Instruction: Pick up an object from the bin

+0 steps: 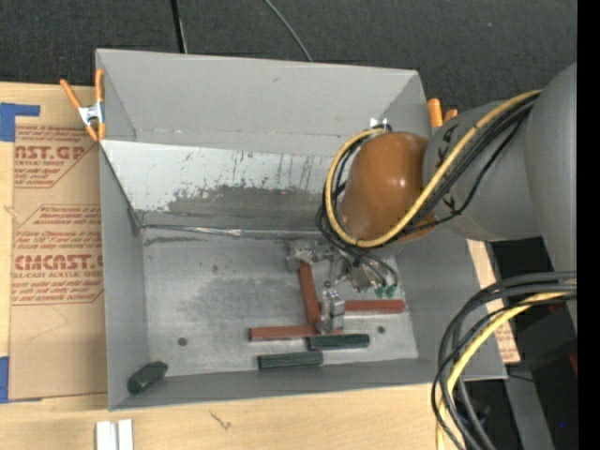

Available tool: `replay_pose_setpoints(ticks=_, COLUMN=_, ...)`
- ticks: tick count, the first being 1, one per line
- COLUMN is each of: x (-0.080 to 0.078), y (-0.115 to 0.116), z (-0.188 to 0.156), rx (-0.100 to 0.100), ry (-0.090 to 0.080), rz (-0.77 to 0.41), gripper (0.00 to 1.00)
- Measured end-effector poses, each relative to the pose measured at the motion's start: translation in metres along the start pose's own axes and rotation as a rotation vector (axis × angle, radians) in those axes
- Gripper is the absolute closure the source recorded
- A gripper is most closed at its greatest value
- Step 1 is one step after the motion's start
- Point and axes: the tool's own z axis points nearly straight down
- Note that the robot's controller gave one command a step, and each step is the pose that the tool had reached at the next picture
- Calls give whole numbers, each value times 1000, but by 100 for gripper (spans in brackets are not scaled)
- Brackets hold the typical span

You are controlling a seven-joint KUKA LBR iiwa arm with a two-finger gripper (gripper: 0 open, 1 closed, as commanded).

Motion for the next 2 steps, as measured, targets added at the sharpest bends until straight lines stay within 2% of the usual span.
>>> replay_pose_setpoints(ticks=1, x=-6, y=-95, z=11, rx=-2, ry=-6, rz=-152, gripper=100)
replay_pose_setpoints(ticks=2, x=-6, y=-95, z=11, rx=-2, ry=-6, rz=-151, gripper=100)
